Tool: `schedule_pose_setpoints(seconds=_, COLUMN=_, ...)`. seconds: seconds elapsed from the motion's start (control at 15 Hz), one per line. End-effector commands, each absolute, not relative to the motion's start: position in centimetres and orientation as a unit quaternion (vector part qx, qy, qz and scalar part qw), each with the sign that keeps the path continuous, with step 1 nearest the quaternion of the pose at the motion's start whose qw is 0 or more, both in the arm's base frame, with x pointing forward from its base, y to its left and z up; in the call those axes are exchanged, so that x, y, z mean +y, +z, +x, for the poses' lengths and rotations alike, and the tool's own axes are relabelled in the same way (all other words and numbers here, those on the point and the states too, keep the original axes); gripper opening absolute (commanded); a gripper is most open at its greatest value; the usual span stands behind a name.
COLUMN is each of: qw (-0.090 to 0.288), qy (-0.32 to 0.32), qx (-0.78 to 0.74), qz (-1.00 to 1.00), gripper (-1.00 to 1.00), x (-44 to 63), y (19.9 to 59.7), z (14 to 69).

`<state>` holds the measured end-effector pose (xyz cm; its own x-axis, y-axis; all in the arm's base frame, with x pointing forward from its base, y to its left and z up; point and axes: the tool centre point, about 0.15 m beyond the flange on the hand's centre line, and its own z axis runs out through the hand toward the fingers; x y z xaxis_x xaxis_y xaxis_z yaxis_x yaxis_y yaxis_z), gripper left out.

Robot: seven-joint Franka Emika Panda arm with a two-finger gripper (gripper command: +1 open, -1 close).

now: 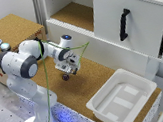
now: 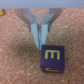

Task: Push the purple block to the left

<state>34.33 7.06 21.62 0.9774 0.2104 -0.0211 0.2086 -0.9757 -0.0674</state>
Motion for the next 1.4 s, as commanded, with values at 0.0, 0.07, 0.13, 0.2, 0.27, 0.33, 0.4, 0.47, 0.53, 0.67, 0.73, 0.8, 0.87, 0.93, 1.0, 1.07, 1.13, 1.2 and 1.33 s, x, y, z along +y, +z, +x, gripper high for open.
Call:
schedule_pose_setpoints(seconds=0.0, qw=0.021, qy=0.026, qx=-0.101, qz=-0.994, gripper=-1.00, x=9.4, y=21.5, z=34.5)
schedule_pose_setpoints(seconds=0.07, qw=0.018, qy=0.029, qx=-0.105, qz=-0.994, gripper=-1.00, x=9.5, y=21.5, z=34.5)
schedule_pose_setpoints(seconds=0.13, qw=0.016, qy=0.030, qx=-0.106, qz=-0.994, gripper=-1.00, x=9.6, y=21.5, z=34.5)
schedule_pose_setpoints(seconds=0.2, qw=0.012, qy=0.030, qx=-0.109, qz=-0.994, gripper=-1.00, x=9.6, y=21.7, z=34.6)
schedule_pose_setpoints(seconds=0.27, qw=0.010, qy=0.030, qx=-0.108, qz=-0.994, gripper=-1.00, x=9.6, y=21.8, z=34.7)
schedule_pose_setpoints(seconds=0.33, qw=0.009, qy=0.028, qx=-0.106, qz=-0.994, gripper=-1.00, x=9.4, y=22.2, z=34.9)
schedule_pose_setpoints(seconds=0.4, qw=0.011, qy=0.028, qx=-0.100, qz=-0.995, gripper=-1.00, x=9.1, y=22.6, z=35.0)
schedule_pose_setpoints(seconds=0.47, qw=0.009, qy=0.029, qx=-0.098, qz=-0.995, gripper=-1.00, x=8.8, y=22.9, z=35.1)
schedule_pose_setpoints(seconds=0.53, qw=0.003, qy=0.028, qx=-0.099, qz=-0.995, gripper=-1.00, x=8.7, y=23.3, z=35.1)
schedule_pose_setpoints(seconds=0.67, qw=-0.008, qy=0.031, qx=-0.096, qz=-0.995, gripper=1.00, x=8.3, y=23.9, z=35.1)
schedule_pose_setpoints(seconds=0.73, qw=-0.012, qy=0.029, qx=-0.090, qz=-0.995, gripper=1.00, x=7.9, y=24.2, z=35.1)
schedule_pose_setpoints(seconds=0.8, qw=-0.010, qy=0.027, qx=-0.083, qz=-0.996, gripper=1.00, x=7.3, y=24.7, z=35.2)
schedule_pose_setpoints(seconds=0.87, qw=-0.008, qy=0.025, qx=-0.075, qz=-0.997, gripper=1.00, x=6.9, y=25.2, z=35.4)
schedule_pose_setpoints(seconds=0.93, qw=-0.004, qy=0.023, qx=-0.072, qz=-0.997, gripper=1.00, x=6.9, y=26.0, z=35.8)
schedule_pose_setpoints(seconds=1.0, qw=-0.001, qy=0.015, qx=-0.080, qz=-0.997, gripper=1.00, x=7.7, y=27.2, z=36.5)
schedule_pose_setpoints(seconds=1.07, qw=0.005, qy=0.010, qx=-0.091, qz=-0.996, gripper=1.00, x=8.7, y=28.3, z=37.3)
schedule_pose_setpoints(seconds=1.13, qw=0.012, qy=0.007, qx=-0.102, qz=-0.995, gripper=1.00, x=9.9, y=29.1, z=38.3)
schedule_pose_setpoints(seconds=1.2, qw=0.018, qy=0.004, qx=-0.114, qz=-0.993, gripper=1.00, x=11.2, y=29.7, z=39.4)
schedule_pose_setpoints(seconds=1.33, qw=0.016, qy=0.005, qx=-0.126, qz=-0.992, gripper=1.00, x=12.6, y=30.1, z=40.7)
